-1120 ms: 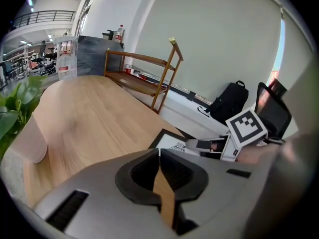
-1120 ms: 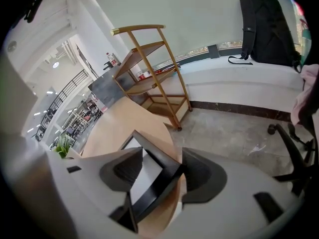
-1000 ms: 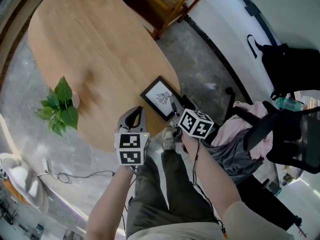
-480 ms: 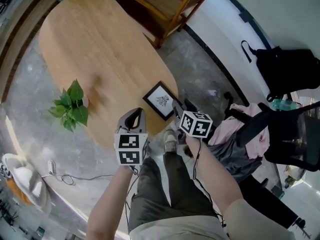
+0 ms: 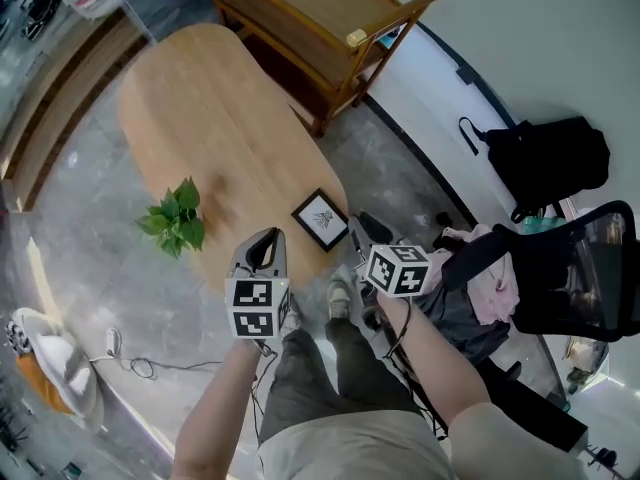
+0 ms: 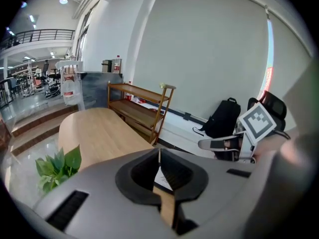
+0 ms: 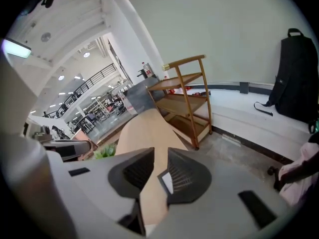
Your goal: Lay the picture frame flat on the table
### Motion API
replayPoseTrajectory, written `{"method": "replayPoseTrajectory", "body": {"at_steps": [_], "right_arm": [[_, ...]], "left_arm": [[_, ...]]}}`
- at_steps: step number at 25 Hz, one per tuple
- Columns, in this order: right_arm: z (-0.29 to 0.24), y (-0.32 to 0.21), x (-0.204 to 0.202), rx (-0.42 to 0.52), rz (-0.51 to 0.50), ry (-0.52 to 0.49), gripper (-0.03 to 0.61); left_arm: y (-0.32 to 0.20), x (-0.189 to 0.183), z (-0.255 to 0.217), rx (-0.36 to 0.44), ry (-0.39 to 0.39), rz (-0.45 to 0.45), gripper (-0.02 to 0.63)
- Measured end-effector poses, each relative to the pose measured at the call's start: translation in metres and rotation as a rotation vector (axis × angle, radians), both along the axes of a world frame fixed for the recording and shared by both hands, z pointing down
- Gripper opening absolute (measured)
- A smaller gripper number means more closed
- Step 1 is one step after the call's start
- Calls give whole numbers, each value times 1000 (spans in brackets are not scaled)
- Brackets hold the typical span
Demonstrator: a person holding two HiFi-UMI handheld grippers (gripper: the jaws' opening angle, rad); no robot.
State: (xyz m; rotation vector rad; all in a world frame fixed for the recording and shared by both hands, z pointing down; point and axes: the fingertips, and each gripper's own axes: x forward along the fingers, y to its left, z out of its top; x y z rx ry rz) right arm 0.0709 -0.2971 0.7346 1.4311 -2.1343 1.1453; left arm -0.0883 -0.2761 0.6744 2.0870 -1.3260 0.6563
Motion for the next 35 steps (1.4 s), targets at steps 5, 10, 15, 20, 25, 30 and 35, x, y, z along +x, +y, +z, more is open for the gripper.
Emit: {"method": "replayPoseTrajectory", "body": {"at_steps": [5,10,15,20,25,30,35], "right_arm": [[-95,5,-16,106,-80,-28,28],[-191,19,-32,232,-207,-12,21],[-277,40,-38,353,-279,0,17],[-348,71,-38,431,-309,8,14],[-411,100,-35,530,-336,40,12],[-463,126,-36,637,-372,52,11],[-510,144,-36,700,-341,-9,9]], "left_arm": [[10,2,-63,53,-5,25,12],[26,6,-133,117,-26,67,12],[43,4,-206,198,-8,54,12],[70,8,-281,338,-29,80,12],[98,16,-351,479,-6,111,12],[119,7,-386,513,-24,114,12],[132,-4,-420,556,25,50,14]]}}
